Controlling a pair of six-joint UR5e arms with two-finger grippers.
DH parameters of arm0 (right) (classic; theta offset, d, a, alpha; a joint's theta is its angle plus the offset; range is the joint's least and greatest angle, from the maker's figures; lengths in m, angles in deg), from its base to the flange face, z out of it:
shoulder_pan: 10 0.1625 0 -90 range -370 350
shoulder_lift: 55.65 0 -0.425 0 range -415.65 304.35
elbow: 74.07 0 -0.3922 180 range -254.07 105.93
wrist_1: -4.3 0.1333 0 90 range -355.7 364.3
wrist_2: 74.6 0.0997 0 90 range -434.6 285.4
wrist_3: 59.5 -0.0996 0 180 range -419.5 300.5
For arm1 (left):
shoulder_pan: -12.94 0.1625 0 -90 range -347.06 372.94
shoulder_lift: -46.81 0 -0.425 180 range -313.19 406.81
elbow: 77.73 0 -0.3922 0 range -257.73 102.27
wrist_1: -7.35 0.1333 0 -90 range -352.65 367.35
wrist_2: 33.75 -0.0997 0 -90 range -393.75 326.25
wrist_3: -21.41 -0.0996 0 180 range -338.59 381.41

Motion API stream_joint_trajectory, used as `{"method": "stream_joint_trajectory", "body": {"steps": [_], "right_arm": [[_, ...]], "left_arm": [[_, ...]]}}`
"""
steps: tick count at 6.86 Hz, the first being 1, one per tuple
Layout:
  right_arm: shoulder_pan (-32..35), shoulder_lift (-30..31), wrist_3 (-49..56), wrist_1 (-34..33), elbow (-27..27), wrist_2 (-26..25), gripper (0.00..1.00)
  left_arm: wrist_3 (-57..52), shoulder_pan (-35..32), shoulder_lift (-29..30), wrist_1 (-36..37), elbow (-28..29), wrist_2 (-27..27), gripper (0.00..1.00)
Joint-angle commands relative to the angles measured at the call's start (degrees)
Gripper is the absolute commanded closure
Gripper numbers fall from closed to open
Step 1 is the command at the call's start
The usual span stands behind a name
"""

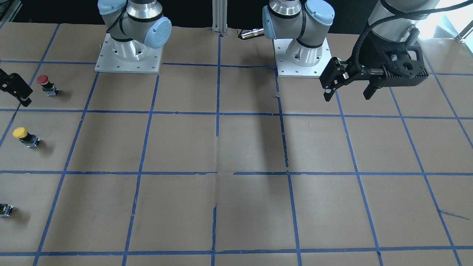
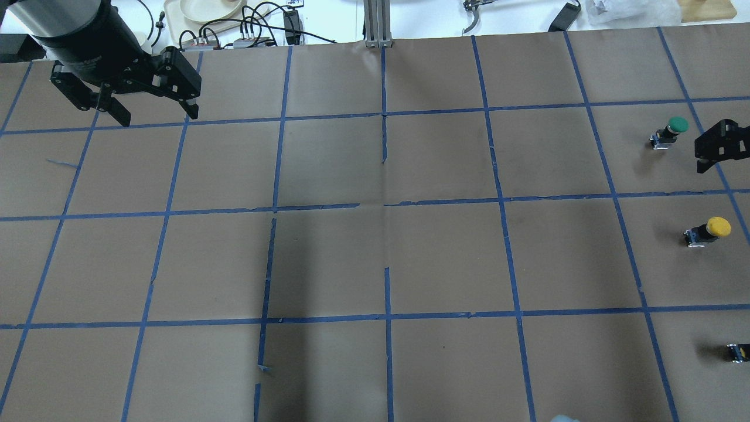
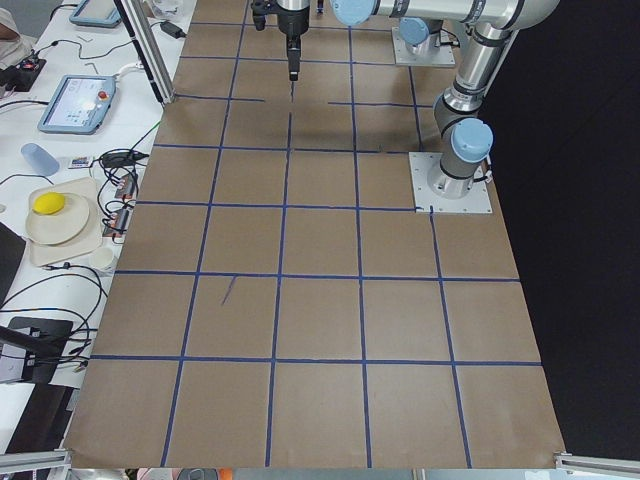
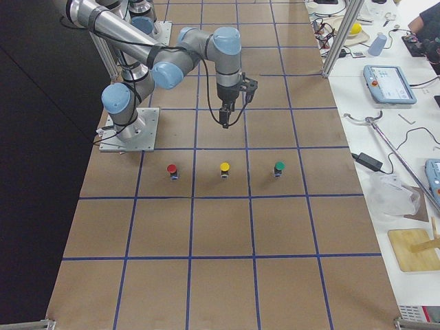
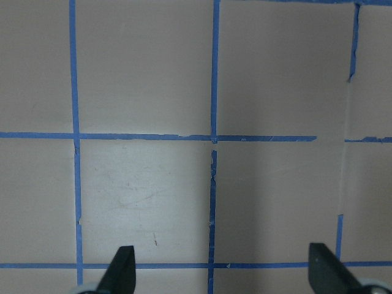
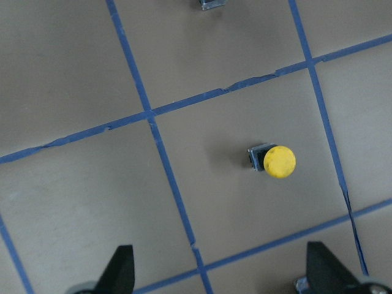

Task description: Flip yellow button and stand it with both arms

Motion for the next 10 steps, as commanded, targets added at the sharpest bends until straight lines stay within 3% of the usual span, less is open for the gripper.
{"method": "stream_joint_trajectory", "body": {"steps": [1,2,5,7,10], "right_arm": [[8.59,4.67,-10.03,13.13,5.40,-0.61,0.00],[13.16,4.96,-15.48,16.75,6.20,0.17,0.00],[29.87,2.07,-24.81,17.66,6.47,0.53,0.00],[30.25,2.06,-25.99,22.99,6.47,1.50,0.00],[30.17,2.15,-25.99,22.94,6.73,1.93,0.00]], "left_arm": [[1.30,-0.03,0.61,0.87,0.03,-0.24,0.00],[1.30,-0.03,0.44,0.88,0.03,-0.25,0.00],[1.30,-0.03,0.53,1.32,-0.06,-0.24,0.00],[1.30,-0.02,0.53,1.32,0.03,-0.16,0.00],[1.38,0.06,0.44,1.76,-0.06,-0.07,0.00]]}}
